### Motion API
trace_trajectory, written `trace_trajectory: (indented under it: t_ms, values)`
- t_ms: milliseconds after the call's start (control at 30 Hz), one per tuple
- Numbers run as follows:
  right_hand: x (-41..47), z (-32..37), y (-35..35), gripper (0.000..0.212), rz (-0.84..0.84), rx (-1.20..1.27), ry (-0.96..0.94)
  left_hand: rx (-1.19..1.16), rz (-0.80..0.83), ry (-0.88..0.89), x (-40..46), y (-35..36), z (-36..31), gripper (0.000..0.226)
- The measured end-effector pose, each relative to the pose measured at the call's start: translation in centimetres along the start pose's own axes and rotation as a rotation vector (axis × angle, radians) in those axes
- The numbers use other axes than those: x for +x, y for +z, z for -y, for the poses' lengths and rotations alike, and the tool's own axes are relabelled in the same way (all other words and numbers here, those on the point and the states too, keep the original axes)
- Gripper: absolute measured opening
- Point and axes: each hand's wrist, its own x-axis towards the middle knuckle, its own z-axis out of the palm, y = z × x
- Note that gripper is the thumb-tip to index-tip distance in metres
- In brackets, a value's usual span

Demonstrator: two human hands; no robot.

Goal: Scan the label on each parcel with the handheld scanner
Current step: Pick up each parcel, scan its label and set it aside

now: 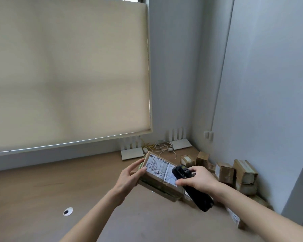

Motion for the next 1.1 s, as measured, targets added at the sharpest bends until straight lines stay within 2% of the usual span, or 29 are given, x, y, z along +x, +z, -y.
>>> trace_trajectory:
  t_ms: [200,367,533,800,1100]
  values:
    - [-0.9,2.4,-0.1,0.075,-0.024,-0.352,-0.17,-0.014,-0.092,0.007,-2.2,-1.3,-1.4,0.037]
    - [-1.7,4.6,-0.1,0.064,-0.04,-0.58,-0.25,0.049,-0.161,0.015,-4.1,-2.8,-1.6,0.055]
    - [-2.2,5.9,0.4,0.073,-0.007,-0.661,-0.289,0.064,-0.212,0.004,-5.5,-4.2,-1.7,0.05]
    - [-3.0,7.5,1.7,0.07,-0.01,-0.702,-0.393,0.08,-0.278,-0.012,-7.9,-5.6,-1.9,0.054]
    - [-3.9,8.0,2.8,0.062,-0.019,-0.717,-0.455,0.088,-0.362,-0.036,-10.2,-6.3,-1.3,0.04]
